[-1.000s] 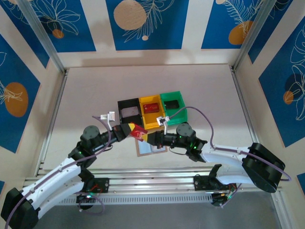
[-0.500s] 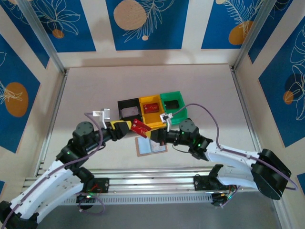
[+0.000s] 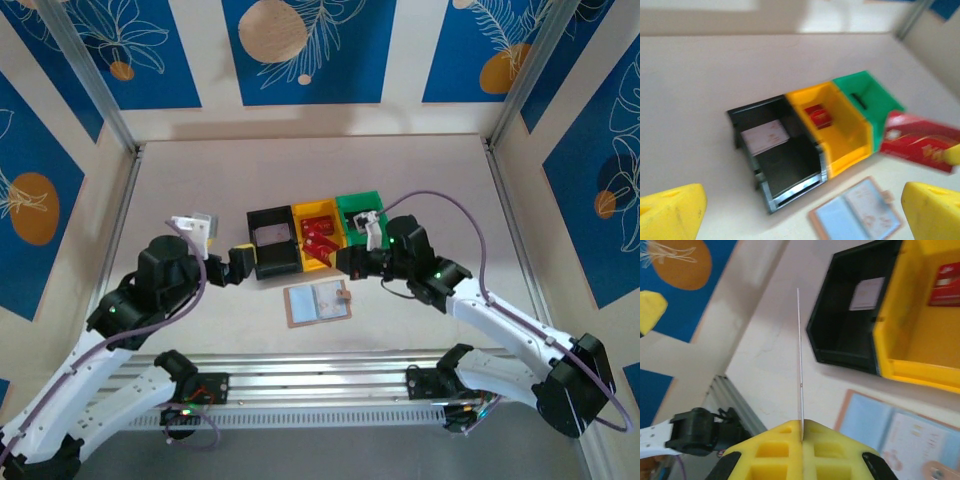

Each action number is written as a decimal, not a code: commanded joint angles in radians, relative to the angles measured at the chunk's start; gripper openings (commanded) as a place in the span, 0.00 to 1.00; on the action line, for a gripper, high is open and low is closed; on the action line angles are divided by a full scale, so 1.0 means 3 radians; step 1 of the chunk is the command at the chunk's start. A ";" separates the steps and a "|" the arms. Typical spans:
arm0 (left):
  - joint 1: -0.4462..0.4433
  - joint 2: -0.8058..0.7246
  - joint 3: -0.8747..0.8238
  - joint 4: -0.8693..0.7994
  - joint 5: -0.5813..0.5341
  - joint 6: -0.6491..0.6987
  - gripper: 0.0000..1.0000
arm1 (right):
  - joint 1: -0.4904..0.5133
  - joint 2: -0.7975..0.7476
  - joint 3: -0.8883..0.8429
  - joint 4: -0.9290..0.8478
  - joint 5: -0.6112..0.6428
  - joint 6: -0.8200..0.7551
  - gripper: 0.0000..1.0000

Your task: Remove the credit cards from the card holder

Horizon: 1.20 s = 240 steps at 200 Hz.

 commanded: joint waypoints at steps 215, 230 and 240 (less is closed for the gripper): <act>0.0178 -0.0023 -0.0561 -0.0087 -0.0643 0.0267 1.00 | -0.0495 0.2669 0.2516 -0.1767 0.0265 -0.1192 0.00; 0.0178 -0.0012 -0.0567 -0.0082 -0.0648 0.0274 1.00 | -0.0522 0.2792 0.2630 -0.1777 0.0159 -0.1187 0.00; 0.0182 0.0000 -0.0569 -0.0079 -0.0645 0.0278 1.00 | -0.0522 0.2878 0.2704 -0.1792 0.0101 -0.1197 0.00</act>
